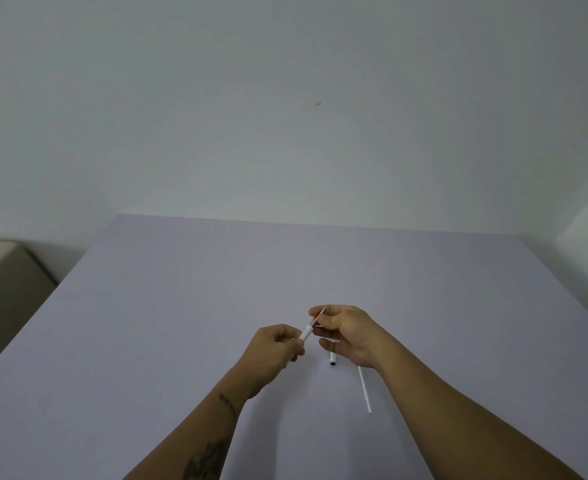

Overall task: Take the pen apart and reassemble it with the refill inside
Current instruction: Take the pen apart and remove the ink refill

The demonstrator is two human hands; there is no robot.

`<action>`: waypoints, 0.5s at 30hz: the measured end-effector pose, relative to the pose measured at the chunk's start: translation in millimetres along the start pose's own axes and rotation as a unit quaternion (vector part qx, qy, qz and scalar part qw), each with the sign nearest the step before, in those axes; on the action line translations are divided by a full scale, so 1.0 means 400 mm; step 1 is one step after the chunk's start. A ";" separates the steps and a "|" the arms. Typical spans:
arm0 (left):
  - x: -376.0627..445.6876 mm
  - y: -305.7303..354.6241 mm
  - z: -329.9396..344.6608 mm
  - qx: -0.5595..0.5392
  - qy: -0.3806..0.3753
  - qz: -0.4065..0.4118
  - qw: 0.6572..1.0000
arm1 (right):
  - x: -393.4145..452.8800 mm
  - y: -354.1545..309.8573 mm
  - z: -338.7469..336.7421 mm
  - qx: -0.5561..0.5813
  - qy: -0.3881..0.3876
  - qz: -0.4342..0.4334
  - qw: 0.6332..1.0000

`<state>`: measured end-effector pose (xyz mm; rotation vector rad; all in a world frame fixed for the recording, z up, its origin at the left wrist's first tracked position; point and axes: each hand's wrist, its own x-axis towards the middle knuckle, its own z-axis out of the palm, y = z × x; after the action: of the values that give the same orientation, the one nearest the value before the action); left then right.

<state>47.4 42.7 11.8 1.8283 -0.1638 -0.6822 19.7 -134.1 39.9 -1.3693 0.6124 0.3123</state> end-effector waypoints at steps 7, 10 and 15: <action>0.007 0.001 -0.009 0.014 0.017 0.008 1.000 | -0.003 0.002 0.010 -0.054 0.034 -0.016 0.998; 0.004 -0.002 -0.016 0.015 -0.010 0.001 1.000 | -0.011 -0.008 0.017 -0.087 0.030 -0.033 0.995; 0.001 -0.002 -0.017 0.011 -0.034 0.003 0.999 | -0.023 -0.020 0.018 -0.094 -0.002 -0.032 0.995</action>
<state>50.9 48.5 12.3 1.8257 -0.2237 -0.7415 18.2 -127.4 52.3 -1.5656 0.5452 0.3266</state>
